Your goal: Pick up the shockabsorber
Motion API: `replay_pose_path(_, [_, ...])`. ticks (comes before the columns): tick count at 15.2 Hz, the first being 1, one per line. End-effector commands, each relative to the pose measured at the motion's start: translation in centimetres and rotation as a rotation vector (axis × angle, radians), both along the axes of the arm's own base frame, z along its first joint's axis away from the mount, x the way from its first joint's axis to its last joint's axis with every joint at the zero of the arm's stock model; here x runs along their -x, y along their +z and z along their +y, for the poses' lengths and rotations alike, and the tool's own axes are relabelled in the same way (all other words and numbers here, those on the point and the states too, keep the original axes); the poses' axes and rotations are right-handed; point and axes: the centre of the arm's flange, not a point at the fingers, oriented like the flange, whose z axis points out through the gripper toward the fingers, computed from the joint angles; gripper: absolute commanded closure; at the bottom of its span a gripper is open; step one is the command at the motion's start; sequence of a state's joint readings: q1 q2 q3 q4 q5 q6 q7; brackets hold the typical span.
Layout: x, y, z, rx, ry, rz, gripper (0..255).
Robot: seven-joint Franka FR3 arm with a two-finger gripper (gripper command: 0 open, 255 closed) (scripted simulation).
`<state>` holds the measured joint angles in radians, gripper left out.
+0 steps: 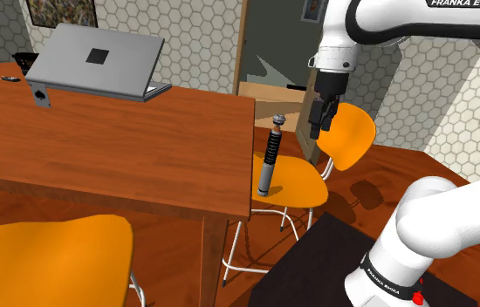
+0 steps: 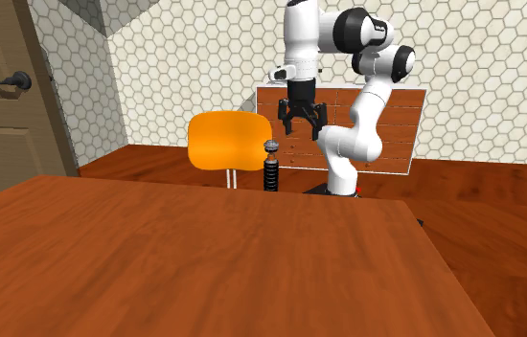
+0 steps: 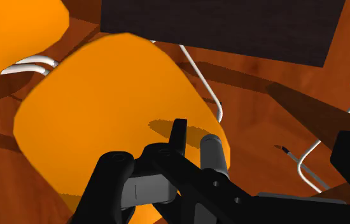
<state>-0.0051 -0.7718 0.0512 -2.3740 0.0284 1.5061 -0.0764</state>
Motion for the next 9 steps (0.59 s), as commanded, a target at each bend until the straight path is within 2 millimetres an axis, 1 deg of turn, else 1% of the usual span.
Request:
replay_pose_path(1, [0.0,0.0,0.0,0.0,0.0,0.0,0])
replay_pose_path(5, [-1.3,-2.6,-0.5,-0.062,-0.03,-0.213,0])
replay_pose_path(9, [-3.1,-4.9,-1.0,-0.124,-0.06,-0.427,0])
